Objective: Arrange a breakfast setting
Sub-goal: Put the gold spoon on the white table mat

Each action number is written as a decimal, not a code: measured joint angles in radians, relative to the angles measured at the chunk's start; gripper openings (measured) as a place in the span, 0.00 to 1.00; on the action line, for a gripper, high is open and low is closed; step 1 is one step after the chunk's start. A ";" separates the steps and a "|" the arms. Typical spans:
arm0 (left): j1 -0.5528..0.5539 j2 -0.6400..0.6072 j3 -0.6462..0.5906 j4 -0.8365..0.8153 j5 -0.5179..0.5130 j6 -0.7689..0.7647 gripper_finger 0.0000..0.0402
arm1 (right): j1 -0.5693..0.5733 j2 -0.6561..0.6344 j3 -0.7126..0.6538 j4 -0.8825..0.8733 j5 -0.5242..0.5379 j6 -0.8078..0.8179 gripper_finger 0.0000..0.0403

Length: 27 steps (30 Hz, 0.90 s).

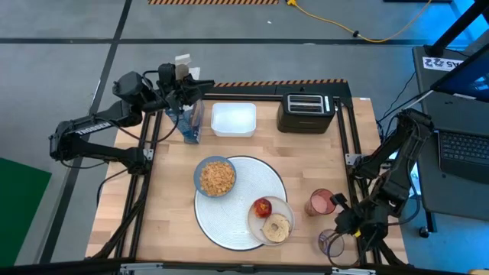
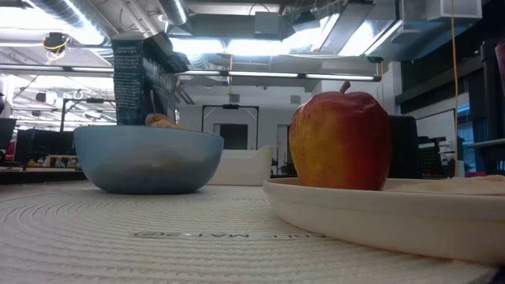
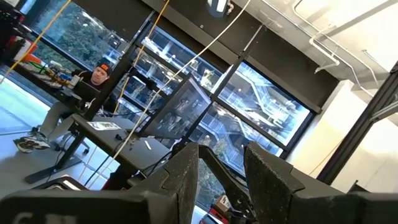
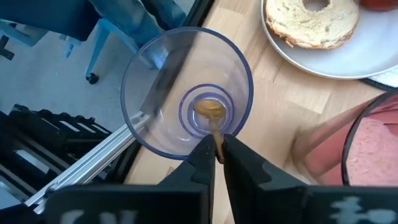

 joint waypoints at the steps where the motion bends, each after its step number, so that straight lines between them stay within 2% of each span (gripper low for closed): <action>1: 0.000 0.000 0.000 0.000 0.000 0.000 0.30 | 0.000 0.000 0.000 0.000 0.001 0.000 0.07; 10: 0.000 0.000 0.000 0.000 -0.024 0.000 0.30 | 0.000 0.000 0.032 -0.024 0.034 -0.004 0.06; 18: 0.000 0.004 0.000 0.004 -0.066 0.025 0.30 | 0.000 0.000 0.118 -0.150 0.043 -0.012 0.05; 27: 0.000 0.020 0.000 0.003 -0.068 0.020 0.30 | 0.000 0.000 0.264 -0.253 0.051 -0.026 0.05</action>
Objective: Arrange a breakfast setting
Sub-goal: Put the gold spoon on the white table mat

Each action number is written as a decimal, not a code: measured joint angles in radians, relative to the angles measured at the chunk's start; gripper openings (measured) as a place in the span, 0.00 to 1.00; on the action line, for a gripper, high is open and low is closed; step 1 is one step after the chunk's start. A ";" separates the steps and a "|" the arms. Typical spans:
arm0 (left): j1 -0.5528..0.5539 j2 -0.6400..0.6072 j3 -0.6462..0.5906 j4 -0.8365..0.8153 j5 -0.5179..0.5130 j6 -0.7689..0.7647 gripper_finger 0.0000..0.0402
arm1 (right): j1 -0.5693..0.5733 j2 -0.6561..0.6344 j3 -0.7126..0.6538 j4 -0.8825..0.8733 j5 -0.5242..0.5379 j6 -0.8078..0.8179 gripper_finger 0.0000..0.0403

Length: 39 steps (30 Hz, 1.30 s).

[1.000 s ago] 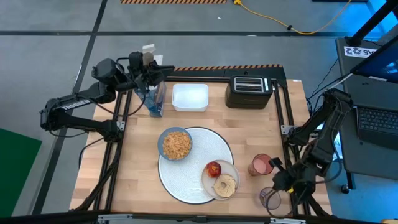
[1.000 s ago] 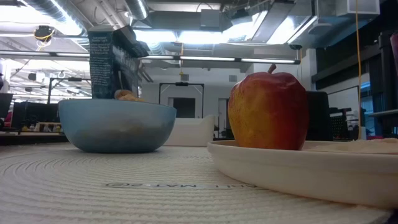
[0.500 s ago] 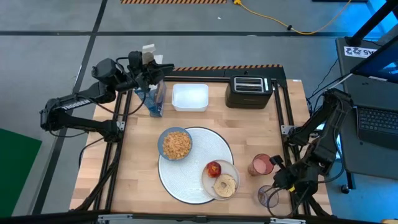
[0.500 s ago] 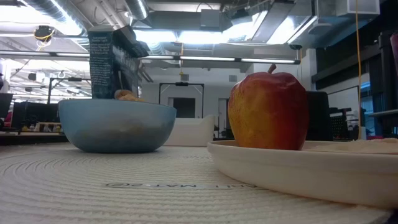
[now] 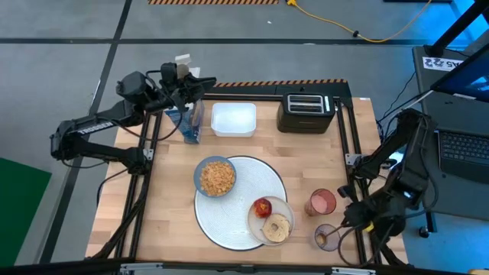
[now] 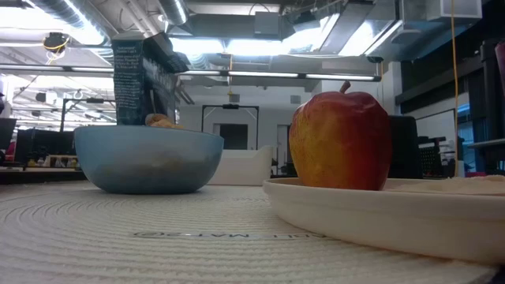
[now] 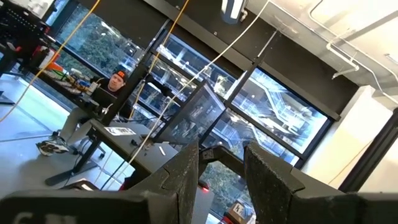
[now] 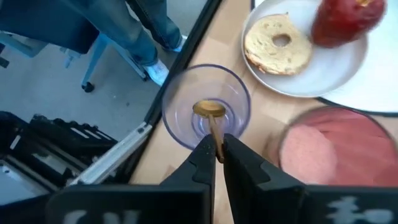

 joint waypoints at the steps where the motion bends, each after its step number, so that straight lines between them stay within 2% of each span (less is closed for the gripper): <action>1: 0.000 0.003 0.000 0.004 0.000 0.000 0.30 | 0.000 0.000 0.023 -0.034 0.000 0.000 0.05; 8: 0.000 0.009 0.000 0.004 0.001 -0.002 0.30 | 0.000 0.000 0.196 -0.273 0.002 -0.008 0.06; 13: 0.000 0.009 0.000 0.010 0.000 -0.002 0.30 | -0.041 -0.001 0.278 -0.313 -0.010 -0.068 0.04; 19: -0.001 0.009 0.000 0.009 0.000 -0.003 0.30 | -0.205 -0.001 0.342 -0.296 -0.036 -0.243 0.05; 25: -0.001 0.009 0.000 0.009 -0.001 -0.029 0.30 | -0.460 0.000 0.354 -0.219 -0.095 -0.516 0.04; 29: -0.001 0.009 0.000 0.009 -0.002 -0.029 0.30 | -0.660 0.007 0.327 -0.099 -0.236 -0.728 0.05; 35: 0.006 0.009 0.000 0.017 -0.008 -0.029 0.30 | -0.990 0.059 0.235 0.029 -0.562 -0.957 0.04; 39: 0.043 0.009 0.000 0.056 0.080 -0.029 0.30 | -1.145 0.143 0.181 0.084 -0.720 -1.086 0.04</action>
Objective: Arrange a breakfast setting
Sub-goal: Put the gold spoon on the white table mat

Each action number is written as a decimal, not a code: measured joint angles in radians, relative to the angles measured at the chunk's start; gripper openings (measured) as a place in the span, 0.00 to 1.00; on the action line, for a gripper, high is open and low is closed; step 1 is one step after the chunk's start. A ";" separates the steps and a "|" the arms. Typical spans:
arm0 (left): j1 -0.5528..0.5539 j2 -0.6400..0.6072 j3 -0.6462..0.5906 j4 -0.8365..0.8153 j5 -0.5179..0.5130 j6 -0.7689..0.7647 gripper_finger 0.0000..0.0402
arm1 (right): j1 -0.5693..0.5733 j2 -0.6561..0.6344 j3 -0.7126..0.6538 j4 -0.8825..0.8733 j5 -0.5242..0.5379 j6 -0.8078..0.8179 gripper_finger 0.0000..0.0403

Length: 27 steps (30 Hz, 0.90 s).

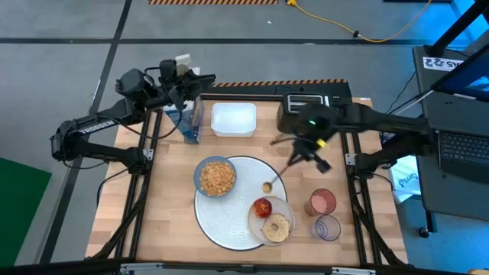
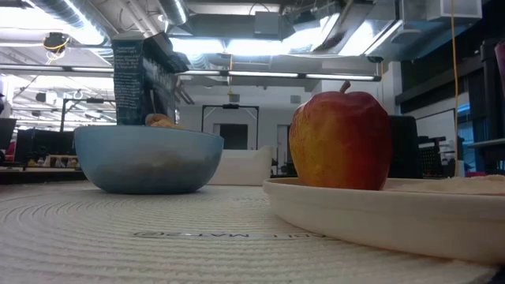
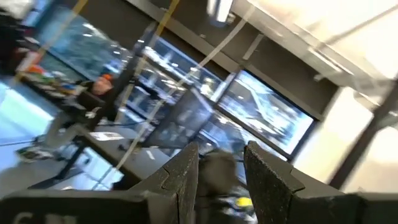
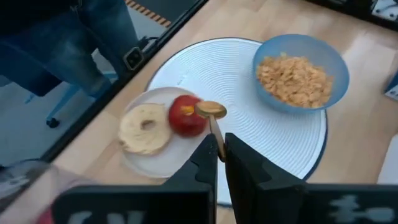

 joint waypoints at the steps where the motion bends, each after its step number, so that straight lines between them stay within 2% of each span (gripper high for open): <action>1: 0.013 0.000 0.000 0.012 0.034 -0.003 0.30 | -0.031 0.025 -0.005 0.018 -0.027 -0.039 0.04; 7: 0.074 -0.015 0.000 0.061 0.193 -0.026 0.30 | -0.165 0.216 -0.007 0.164 -0.231 -0.173 0.04; 11: 0.111 -0.019 0.000 0.060 0.288 -0.026 0.30 | -0.222 0.352 -0.007 0.203 -0.317 -0.220 0.04; 15: 0.160 -0.021 0.000 0.058 0.410 -0.030 0.30 | -0.245 0.462 -0.008 0.187 -0.352 -0.328 0.04; 19: 0.209 -0.033 0.000 0.055 0.484 -0.053 0.30 | -0.243 0.538 0.001 0.192 -0.360 -0.444 0.04; 27: 0.259 -0.039 0.000 0.056 0.499 -0.081 0.30 | -0.243 0.664 0.087 0.199 -0.337 -0.575 0.04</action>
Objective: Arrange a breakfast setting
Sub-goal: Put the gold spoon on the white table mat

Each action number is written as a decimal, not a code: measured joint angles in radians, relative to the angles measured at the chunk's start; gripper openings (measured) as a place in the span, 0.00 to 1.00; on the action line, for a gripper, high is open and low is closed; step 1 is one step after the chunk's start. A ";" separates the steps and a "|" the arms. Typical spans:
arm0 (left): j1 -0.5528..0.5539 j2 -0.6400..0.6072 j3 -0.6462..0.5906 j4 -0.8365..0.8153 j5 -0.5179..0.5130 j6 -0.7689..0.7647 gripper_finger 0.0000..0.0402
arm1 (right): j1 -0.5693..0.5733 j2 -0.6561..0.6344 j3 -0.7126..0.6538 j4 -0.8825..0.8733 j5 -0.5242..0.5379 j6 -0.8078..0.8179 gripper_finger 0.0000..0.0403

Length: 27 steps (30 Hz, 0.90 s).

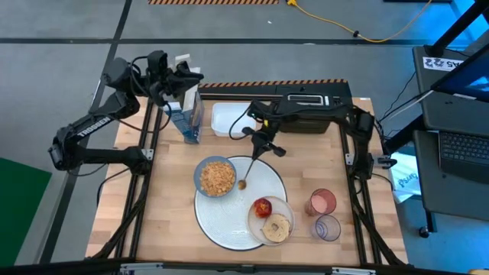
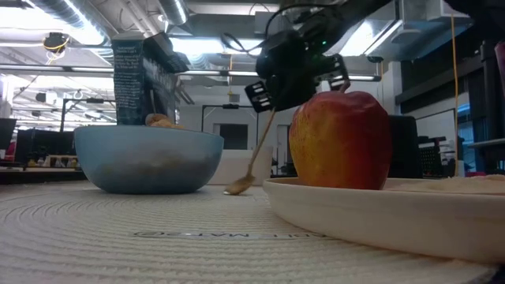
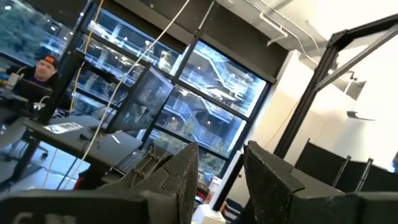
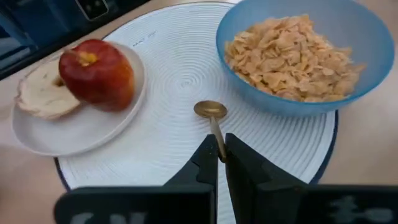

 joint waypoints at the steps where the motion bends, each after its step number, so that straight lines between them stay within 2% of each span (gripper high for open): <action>1: 0.005 0.000 0.000 0.000 0.001 -0.015 0.30 | 0.000 0.012 0.013 -0.004 -0.010 -0.016 0.04; 5: 0.012 0.000 0.000 0.000 -0.002 -0.042 0.30 | 0.000 0.061 0.055 -0.011 -0.078 -0.046 0.04; 12: 0.003 0.000 0.000 -0.012 -0.076 -0.050 0.30 | -0.007 0.086 0.073 -0.051 -0.059 -0.143 0.04; 17: 0.001 0.000 0.000 -0.012 -0.160 -0.054 0.30 | 0.003 0.090 0.073 -0.152 -0.045 -0.226 0.04; 20: 0.001 0.002 0.000 -0.011 -0.197 -0.070 0.30 | 0.019 0.098 0.071 -0.202 -0.007 -0.287 0.04; 27: 0.001 0.004 0.000 -0.011 -0.247 -0.072 0.30 | 0.062 0.134 0.070 -0.146 0.118 -0.372 0.04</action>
